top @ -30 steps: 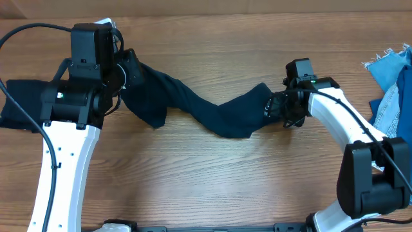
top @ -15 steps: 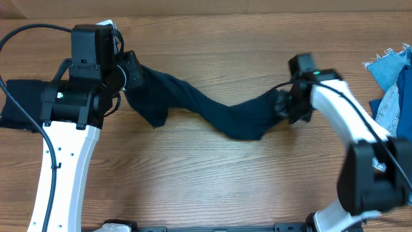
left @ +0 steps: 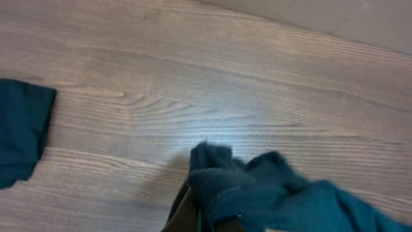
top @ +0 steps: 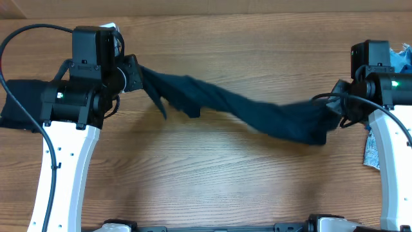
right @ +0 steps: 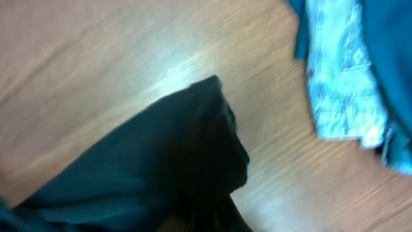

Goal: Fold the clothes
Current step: 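Pull the shirt apart between both grippers, stretching it left to right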

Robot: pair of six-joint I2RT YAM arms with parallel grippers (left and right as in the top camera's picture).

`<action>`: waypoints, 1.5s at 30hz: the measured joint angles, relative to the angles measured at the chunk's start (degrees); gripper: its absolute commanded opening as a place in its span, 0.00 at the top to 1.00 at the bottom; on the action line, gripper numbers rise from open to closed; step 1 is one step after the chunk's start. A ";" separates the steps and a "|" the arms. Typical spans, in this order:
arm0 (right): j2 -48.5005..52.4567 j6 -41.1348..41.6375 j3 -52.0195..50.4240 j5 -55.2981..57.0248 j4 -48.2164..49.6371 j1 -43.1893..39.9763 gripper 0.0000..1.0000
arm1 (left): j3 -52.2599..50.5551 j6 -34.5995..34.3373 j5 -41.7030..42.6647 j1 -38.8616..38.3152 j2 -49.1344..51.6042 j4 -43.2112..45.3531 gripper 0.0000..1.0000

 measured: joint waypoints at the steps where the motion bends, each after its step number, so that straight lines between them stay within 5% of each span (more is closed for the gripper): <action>1: -0.07 -0.04 -0.11 -2.10 2.93 0.00 0.93 | 0.00 0.46 -0.02 0.00 -0.02 0.50 0.96; 3: 0.22 -0.04 -0.17 -5.86 12.79 0.02 0.89 | 0.00 1.68 -0.17 0.00 0.00 4.92 0.96; 4: 0.85 -0.04 -0.13 -7.30 15.23 0.00 0.78 | 0.11 2.05 -0.20 0.00 0.00 6.56 0.96; 5: 2.14 -0.15 0.02 -8.50 16.37 0.00 0.53 | 0.20 2.29 -0.17 0.00 0.02 7.13 0.96; 7: 9.07 -0.20 0.46 -11.41 16.15 0.00 0.35 | 0.52 2.89 -0.17 0.00 0.61 7.17 0.96; 13: 24.79 -1.44 -1.29 -13.31 14.75 0.00 0.21 | 0.70 3.13 -0.17 0.00 4.52 3.06 0.96; 18: 24.74 -1.51 -3.63 -16.33 20.09 0.00 0.23 | 0.70 3.13 -0.17 0.00 4.52 2.99 0.96; 27: 25.35 -4.26 -12.00 -25.64 46.93 0.28 0.35 | 0.70 3.13 -0.17 0.00 4.52 2.97 0.96; 33: 31.78 -4.48 -12.11 -26.38 48.89 0.63 0.53 | 0.70 3.13 -0.15 0.00 4.52 2.95 0.96; 38: 33.44 -4.46 -12.24 -26.43 50.53 3.08 0.83 | 0.70 3.13 -0.15 0.00 4.52 2.95 0.96; 43: 30.14 -4.52 -9.44 -26.64 45.20 3.28 0.87 | 0.70 3.13 -0.17 0.00 4.52 2.95 0.93; 45: 25.97 -5.05 -6.67 -26.58 42.03 2.93 0.88 | 0.70 3.28 -0.15 0.00 4.52 2.95 0.80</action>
